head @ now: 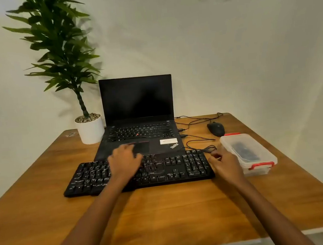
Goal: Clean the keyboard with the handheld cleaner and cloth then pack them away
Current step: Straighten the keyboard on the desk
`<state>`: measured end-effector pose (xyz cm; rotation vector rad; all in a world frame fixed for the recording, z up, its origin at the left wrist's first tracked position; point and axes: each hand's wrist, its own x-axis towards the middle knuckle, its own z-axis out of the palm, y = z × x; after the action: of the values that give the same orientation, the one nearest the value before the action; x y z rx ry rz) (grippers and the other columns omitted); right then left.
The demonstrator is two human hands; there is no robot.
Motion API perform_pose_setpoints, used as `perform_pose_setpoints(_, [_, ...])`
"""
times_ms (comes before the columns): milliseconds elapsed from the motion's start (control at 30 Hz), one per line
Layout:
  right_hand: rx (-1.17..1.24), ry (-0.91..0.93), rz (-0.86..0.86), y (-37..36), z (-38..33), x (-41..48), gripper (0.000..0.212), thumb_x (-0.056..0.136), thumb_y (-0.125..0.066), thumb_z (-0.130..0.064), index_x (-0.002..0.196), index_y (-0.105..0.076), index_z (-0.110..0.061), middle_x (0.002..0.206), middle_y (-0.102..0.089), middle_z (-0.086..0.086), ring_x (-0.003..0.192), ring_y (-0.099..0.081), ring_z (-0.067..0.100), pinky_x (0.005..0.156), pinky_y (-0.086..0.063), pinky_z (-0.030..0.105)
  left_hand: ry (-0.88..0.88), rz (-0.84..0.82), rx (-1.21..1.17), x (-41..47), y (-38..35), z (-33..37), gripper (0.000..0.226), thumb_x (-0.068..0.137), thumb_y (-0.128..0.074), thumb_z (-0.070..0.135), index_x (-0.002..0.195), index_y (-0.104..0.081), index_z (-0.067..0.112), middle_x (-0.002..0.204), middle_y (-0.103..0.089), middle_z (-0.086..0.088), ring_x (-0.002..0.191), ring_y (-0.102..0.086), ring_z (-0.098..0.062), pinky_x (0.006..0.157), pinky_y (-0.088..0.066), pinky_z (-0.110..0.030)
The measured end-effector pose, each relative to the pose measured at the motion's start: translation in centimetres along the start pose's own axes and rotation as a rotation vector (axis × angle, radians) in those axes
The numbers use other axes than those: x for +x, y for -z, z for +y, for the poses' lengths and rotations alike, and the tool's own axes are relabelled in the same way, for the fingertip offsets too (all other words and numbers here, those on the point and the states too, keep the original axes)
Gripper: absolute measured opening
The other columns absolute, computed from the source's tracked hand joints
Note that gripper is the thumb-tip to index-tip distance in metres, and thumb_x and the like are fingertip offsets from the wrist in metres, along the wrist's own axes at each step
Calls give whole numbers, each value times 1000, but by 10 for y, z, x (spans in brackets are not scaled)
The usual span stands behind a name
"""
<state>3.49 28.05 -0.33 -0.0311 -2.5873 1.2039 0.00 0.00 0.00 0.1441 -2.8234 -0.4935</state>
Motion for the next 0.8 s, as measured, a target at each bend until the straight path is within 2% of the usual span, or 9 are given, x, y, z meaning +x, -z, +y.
perform_pose_setpoints(100, [40,-71,-78,-6,4,2,25,93,-51,-14,115,-59,-9,109,-62,5,79,-52,5,60,-39,13,396,8,-36,-8,14,-61,54,90,-49,45,135,-41,15,143,-35,-18,132,-30,-37,107,-26,-54])
perform_pose_setpoints(167, [86,-96,-104,-11,6,2,20,92,-51,-12,109,-62,-9,107,-64,10,80,-56,10,70,-49,25,497,-34,-106,-11,14,-102,49,89,-49,46,126,-46,13,135,-44,-20,124,-38,-38,105,-32,-52])
perform_pose_setpoints(233, [100,-123,-90,-15,4,2,22,92,-52,-12,111,-61,-7,104,-63,8,84,-57,14,80,-50,34,490,-30,-156,-14,13,-118,41,88,-48,45,115,-52,15,120,-56,-16,110,-50,-35,96,-41,-51])
perform_pose_setpoints(300, [107,-138,-59,-20,-1,3,23,92,-52,-12,112,-61,-5,103,-62,8,87,-55,14,82,-48,34,478,34,-226,-19,18,-121,32,89,-49,38,106,-56,12,108,-62,-14,99,-56,-32,89,-46,-46])
perform_pose_setpoints(367, [140,-150,-37,-23,-6,1,20,92,-51,-10,107,-63,-4,96,-60,6,78,-53,10,77,-46,32,493,55,-280,-25,28,-116,27,92,-48,31,103,-55,7,103,-62,-16,97,-56,-34,90,-44,-44])
perform_pose_setpoints(467, [177,-184,-20,-24,-9,-2,18,92,-50,-10,104,-62,-3,80,-52,-1,67,-48,4,70,-44,29,533,51,-330,-32,32,-116,30,95,-46,33,111,-52,8,115,-59,-20,109,-51,-38,97,-40,-47])
perform_pose_setpoints(567, [204,-206,-3,-21,-9,-4,15,92,-51,-12,99,-64,-8,84,-55,1,72,-51,9,79,-45,35,544,54,-397,-37,32,-122,47,96,-44,32,132,-43,3,131,-50,-22,121,-44,-39,101,-37,-47])
perform_pose_setpoints(700, [233,-242,13,-19,-3,-12,14,92,-53,-14,101,-63,-10,87,-59,1,73,-54,8,62,-44,26,547,53,-529,-53,42,-120,54,97,-44,31,144,-30,8,143,-41,-19,126,-42,-35,103,-36,-45])
perform_pose_setpoints(800, [258,-244,59,-16,0,-24,10,91,-54,-13,96,-63,-11,82,-59,-1,71,-52,4,60,-42,24,544,64,-602,-71,48,-119,53,98,-43,30,145,-31,10,145,-38,-16,128,-39,-32,102,-33,-40])
